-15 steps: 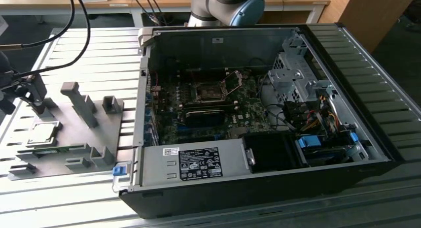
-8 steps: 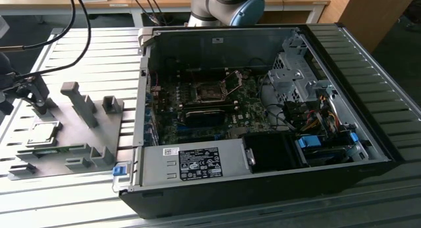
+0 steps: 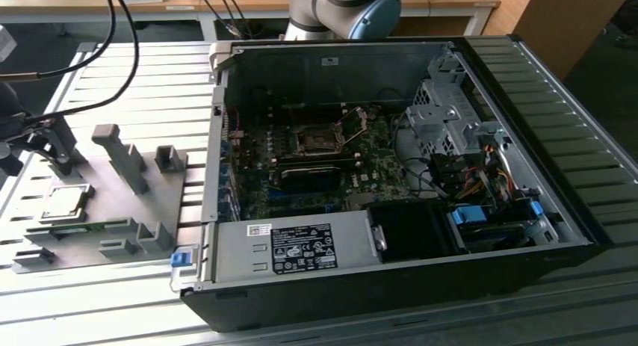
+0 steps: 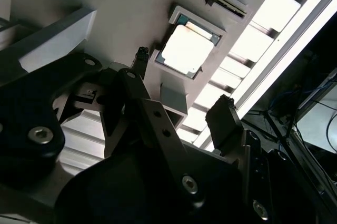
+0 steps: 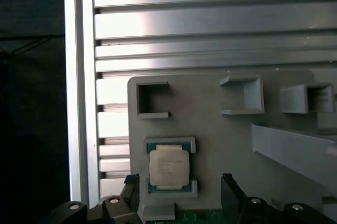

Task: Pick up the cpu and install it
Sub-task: 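Pick up the cpu and move it towards the insertion slot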

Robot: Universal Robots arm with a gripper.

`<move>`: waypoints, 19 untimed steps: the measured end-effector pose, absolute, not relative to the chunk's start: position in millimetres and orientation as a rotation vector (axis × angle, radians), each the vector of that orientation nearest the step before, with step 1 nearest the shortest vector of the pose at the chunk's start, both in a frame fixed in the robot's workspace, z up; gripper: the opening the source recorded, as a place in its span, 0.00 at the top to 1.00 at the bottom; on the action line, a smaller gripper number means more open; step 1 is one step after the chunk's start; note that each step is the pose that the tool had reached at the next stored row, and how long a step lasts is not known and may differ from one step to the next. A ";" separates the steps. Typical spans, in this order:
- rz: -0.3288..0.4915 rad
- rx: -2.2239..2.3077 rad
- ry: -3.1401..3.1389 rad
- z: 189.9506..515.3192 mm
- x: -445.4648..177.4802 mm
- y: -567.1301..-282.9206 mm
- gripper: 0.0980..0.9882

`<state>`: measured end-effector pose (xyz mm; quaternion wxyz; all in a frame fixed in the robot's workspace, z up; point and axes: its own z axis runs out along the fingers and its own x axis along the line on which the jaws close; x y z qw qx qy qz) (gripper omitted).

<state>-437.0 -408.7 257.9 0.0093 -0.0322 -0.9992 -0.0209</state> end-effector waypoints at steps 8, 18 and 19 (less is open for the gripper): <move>-0.065 -0.101 -3.121 251.3 -437.1 -408.8 0.30; -0.065 -0.098 -3.121 241.5 -437.1 -408.8 0.30; -0.065 -0.098 -3.121 239.7 -437.1 -408.8 0.30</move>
